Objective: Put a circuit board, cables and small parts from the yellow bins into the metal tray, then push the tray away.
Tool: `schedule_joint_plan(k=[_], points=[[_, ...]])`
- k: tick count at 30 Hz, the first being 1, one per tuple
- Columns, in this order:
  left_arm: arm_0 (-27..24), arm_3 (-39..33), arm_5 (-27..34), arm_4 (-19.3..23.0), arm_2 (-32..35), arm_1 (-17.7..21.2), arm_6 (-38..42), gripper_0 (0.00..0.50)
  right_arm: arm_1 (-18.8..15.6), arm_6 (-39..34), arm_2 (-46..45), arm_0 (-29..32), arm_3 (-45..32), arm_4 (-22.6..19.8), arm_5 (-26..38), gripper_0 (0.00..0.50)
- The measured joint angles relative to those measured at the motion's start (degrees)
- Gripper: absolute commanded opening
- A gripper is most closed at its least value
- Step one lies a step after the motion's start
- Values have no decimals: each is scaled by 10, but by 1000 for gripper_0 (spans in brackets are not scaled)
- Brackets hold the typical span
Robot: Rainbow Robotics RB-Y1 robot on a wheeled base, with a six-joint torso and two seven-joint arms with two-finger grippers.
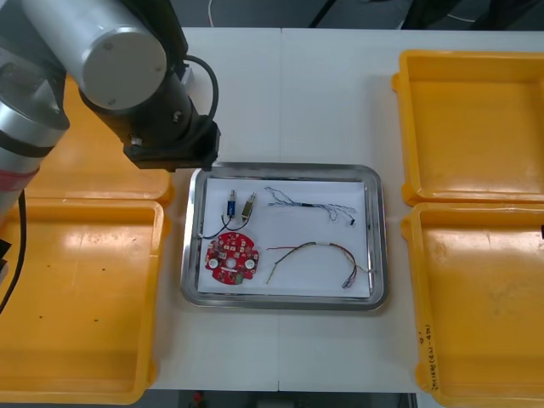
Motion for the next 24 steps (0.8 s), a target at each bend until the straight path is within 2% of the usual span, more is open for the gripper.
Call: schedule_joint_plan(k=[3, 6, 16, 24], points=[[1, -12, 3, 7, 21, 16, 0, 500, -2, 0, 0, 0, -16, -12, 0, 500], [5, -22, 4, 11, 40, 31, 0, 500, -13, 0, 3, 0, -26, -47, 0, 500], [54, -54, 4, 23, 100, 71, 0, 500, -88, 0, 66, -19, -54, -141, 0, 500], [125, -103, 4, 47, 162, 112, -1, 500, -95, 0, 101, -84, -71, -215, 0, 500]])
